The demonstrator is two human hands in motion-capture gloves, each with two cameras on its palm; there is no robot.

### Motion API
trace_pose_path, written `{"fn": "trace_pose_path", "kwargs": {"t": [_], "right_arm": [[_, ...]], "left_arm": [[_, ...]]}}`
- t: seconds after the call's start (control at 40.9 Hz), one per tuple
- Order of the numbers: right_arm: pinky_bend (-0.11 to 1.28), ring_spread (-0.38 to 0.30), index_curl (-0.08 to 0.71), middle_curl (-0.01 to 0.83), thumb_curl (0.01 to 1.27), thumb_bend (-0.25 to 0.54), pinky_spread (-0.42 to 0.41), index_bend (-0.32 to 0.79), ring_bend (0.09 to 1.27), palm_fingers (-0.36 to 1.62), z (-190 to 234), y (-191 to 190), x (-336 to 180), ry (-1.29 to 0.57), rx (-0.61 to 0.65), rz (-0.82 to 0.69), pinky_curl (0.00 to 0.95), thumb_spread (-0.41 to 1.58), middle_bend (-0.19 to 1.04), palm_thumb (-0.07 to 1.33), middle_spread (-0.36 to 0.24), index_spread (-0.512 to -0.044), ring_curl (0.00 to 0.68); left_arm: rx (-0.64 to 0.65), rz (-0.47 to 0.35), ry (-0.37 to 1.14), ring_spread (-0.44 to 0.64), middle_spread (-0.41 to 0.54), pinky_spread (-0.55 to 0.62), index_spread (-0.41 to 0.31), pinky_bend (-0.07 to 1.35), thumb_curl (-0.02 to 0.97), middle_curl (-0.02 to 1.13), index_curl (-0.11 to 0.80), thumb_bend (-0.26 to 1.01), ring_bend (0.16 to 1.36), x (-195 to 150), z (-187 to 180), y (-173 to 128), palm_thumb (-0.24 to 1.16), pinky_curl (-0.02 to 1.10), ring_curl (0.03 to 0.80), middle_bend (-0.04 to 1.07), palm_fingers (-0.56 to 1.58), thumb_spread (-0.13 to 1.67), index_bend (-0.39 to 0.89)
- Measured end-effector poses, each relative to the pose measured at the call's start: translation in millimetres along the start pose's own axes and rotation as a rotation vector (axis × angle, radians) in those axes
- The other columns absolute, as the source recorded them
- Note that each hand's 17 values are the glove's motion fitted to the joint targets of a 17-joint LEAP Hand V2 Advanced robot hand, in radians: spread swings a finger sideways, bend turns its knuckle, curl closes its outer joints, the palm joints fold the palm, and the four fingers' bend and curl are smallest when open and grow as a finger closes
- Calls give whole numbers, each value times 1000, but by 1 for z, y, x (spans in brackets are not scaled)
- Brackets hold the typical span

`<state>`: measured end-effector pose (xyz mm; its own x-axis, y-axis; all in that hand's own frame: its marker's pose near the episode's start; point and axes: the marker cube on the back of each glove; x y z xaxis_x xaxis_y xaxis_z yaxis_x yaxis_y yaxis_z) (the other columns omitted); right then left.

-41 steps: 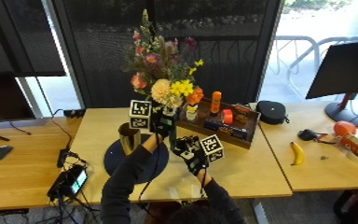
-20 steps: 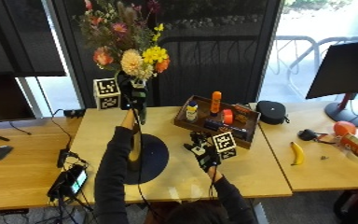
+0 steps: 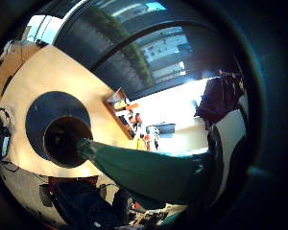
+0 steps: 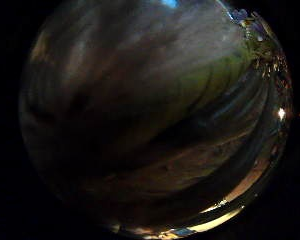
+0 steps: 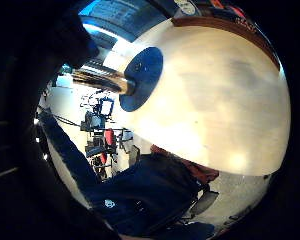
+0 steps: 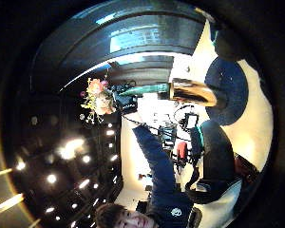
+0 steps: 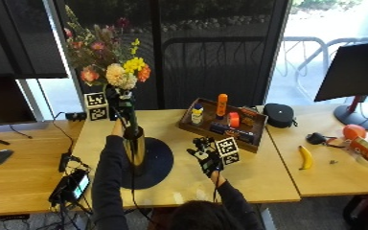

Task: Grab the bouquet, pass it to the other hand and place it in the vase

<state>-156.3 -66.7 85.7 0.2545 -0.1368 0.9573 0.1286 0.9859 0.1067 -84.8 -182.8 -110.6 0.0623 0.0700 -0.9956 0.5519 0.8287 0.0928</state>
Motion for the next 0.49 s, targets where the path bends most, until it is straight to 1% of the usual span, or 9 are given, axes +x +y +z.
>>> {"fn": "trace_pose_path", "kwargs": {"t": [0.073, 0.098, 0.122, 0.147, 0.171, 0.196, 0.293, 0.367, 0.489], "right_arm": [[306, -125, 426, 308, 441, -20, -22, 213, 301, 595, 2, -5, 6, -2, -11, 7, 380, 1011, 120, 926, -154, -308, 400], [305, -124, 428, 304, 443, -18, -22, 215, 300, 596, 2, -6, 9, -3, -17, 11, 379, 1012, 121, 929, -158, -304, 399], [305, -122, 428, 303, 444, -16, -22, 215, 296, 596, 2, -8, 14, -4, -24, 15, 378, 1015, 125, 932, -157, -303, 397], [297, -120, 430, 303, 445, -17, -21, 216, 292, 595, 1, -10, 19, -6, -32, 21, 376, 1016, 134, 932, -133, -303, 395], [292, -116, 432, 302, 447, -15, -19, 219, 289, 591, -1, -11, 25, -9, -38, 27, 374, 1017, 135, 935, -124, -301, 395], [288, -114, 435, 300, 448, -16, -18, 224, 284, 590, -3, -13, 32, -9, -41, 34, 375, 1018, 136, 936, -120, -301, 394], [278, -110, 440, 294, 455, -14, -16, 233, 275, 595, -13, -16, 56, 5, -28, 69, 370, 1021, 135, 944, -104, -299, 390], [274, -107, 441, 289, 458, -14, -15, 232, 272, 597, -20, -21, 70, 52, 22, 53, 367, 1025, 135, 952, -97, -298, 388], [262, -105, 447, 284, 469, -12, -8, 237, 265, 603, -32, -32, 83, 342, 292, -137, 363, 1027, 136, 971, -88, -291, 386]], "left_arm": [[-150, -45, -40, -364, -353, -425, -381, 733, 400, 613, 659, -57, 917, -38, -5, -2, 564, 535, 504, 857, 1323, 1122, 610], [-235, -65, -76, -359, -350, -417, -372, 702, 386, 607, 649, -78, 901, -59, -8, -1, 516, 522, 499, 834, 1210, 1096, 568], [-331, -88, -125, -334, -325, -361, -340, 602, 374, 604, 629, -114, 857, -84, -13, 1, 442, 493, 486, 799, 863, 1028, 469], [-428, -116, -185, -226, -254, -184, -240, 472, 369, 608, 585, -111, 767, -113, -20, 5, 411, 487, 486, 742, 94, 990, 285], [-513, -148, -247, -138, -175, -80, -182, 579, 365, 662, 605, -100, 802, -144, -29, 9, 393, 596, 590, 688, -211, 968, 222], [-577, -180, -299, -53, -93, -13, -132, 620, 364, 651, 581, -86, 792, -174, -38, 16, 385, 608, 588, 590, -361, 951, 161], [-652, -261, -361, 136, 92, 175, -11, 536, 369, 481, 462, -27, 697, -258, -71, 44, 430, 463, 423, 345, -295, 911, 44], [-651, -262, -376, 237, 183, 274, 40, 512, 371, 398, 399, -20, 660, -273, -84, 65, 459, 407, 362, 256, -266, 898, 11], [-632, -217, -437, 351, 287, 389, 95, 496, 367, 351, 316, -29, 630, -271, -94, 87, 468, 374, 324, 206, -244, 881, 5]]}}
